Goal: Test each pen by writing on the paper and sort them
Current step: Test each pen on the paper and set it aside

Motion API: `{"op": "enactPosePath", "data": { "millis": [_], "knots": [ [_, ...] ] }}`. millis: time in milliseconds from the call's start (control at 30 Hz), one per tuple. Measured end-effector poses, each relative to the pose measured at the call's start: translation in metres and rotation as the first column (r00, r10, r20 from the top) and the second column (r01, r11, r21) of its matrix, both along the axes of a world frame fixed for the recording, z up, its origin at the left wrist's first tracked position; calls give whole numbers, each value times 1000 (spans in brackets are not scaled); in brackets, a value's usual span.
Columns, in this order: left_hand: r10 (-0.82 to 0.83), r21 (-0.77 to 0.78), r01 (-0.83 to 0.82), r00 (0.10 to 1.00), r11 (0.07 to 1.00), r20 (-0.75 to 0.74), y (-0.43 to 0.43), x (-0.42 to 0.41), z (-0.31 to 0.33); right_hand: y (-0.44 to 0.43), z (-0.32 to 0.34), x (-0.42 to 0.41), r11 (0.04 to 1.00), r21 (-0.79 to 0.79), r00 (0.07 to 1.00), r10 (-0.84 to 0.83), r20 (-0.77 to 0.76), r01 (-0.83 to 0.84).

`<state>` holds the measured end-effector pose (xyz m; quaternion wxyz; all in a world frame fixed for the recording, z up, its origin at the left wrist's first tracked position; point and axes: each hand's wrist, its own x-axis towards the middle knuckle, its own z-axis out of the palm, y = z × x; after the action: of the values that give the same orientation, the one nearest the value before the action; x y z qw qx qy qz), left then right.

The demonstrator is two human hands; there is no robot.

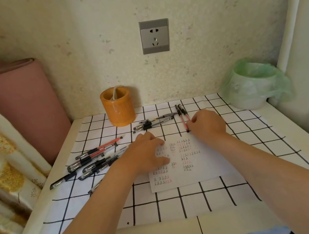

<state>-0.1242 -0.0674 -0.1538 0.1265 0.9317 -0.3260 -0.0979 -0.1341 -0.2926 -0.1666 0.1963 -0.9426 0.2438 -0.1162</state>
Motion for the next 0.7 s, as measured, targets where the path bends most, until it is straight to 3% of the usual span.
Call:
{"op": "enactPosePath", "data": {
  "millis": [233, 400, 567, 700],
  "knots": [
    [6, -32, -7, 1000, 999, -11, 4, -1, 2, 3, 17, 3, 1000, 0, 1000, 13, 23, -13],
    [83, -151, -77, 996, 985, 33, 25, 3, 11, 37, 36, -3, 968, 12, 964, 251, 87, -252],
    [239, -157, -225, 968, 962, 75, 70, 2, 22, 92, 36, -16, 787, 53, 789, 613, 37, -614],
    [310, -104, -304, 949, 947, 54, 108, -4, 21, 130, 26, -16, 666, -2, 665, 746, -22, -746]
  ]
}}
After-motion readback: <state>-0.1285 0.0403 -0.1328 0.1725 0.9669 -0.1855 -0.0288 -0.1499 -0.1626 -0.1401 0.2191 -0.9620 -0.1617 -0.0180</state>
